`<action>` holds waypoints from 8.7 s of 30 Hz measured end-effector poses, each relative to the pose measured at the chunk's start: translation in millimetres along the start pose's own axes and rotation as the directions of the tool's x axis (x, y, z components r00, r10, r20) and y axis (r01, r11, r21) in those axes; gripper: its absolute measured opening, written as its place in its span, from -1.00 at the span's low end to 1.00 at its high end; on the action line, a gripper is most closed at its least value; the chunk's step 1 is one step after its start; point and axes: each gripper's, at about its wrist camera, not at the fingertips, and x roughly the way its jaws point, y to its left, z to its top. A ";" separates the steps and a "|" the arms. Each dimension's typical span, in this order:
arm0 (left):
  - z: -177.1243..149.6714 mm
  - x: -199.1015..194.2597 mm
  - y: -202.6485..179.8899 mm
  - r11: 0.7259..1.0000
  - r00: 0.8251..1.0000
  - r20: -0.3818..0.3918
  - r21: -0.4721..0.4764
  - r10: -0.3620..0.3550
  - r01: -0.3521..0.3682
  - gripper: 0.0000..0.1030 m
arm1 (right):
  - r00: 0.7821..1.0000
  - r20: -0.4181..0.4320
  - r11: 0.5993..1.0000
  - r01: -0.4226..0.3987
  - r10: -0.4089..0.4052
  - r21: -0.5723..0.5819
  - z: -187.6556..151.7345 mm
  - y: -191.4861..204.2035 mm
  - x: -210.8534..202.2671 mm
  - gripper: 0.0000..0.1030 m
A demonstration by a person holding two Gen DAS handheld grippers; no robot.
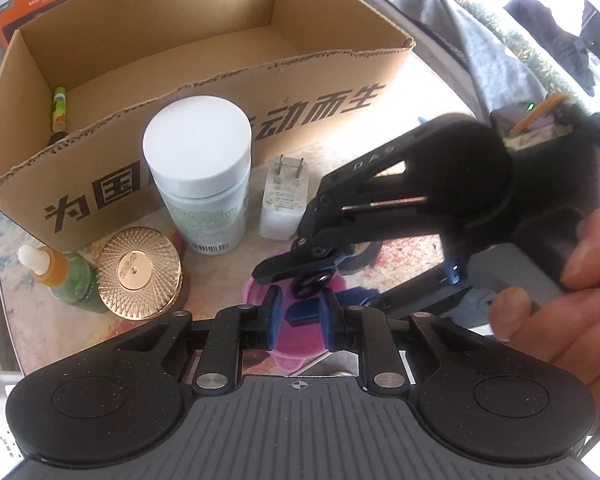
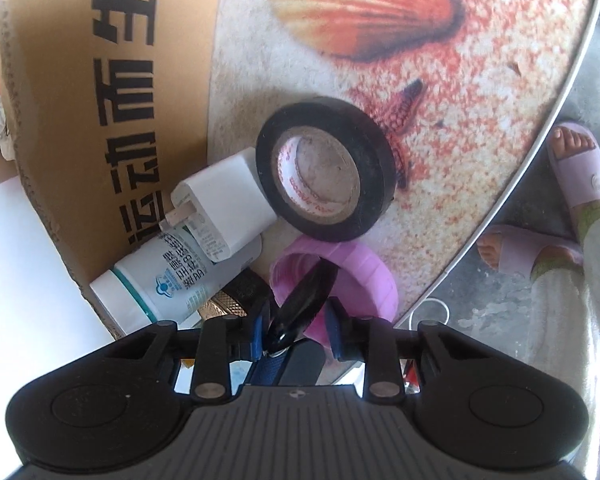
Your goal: Organize rigid objects
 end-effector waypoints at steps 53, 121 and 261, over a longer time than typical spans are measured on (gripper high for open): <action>20.3 -65.6 11.2 0.999 0.996 0.068 -0.014 0.051 -0.050 -0.60 | 0.994 0.104 0.946 0.015 0.019 -0.323 -62.8 81.0 -64.9 -0.66; -6.7 6.8 -16.5 1.000 0.984 -0.179 -0.004 0.024 -0.025 0.13 | 0.885 0.391 0.665 0.452 -0.253 -0.594 -72.0 44.5 -29.3 -0.25; 33.1 53.3 -46.8 0.989 0.991 -0.010 0.054 0.136 -0.135 0.30 | 0.818 0.481 0.374 0.573 -0.315 -0.729 -38.1 80.5 -25.1 -0.27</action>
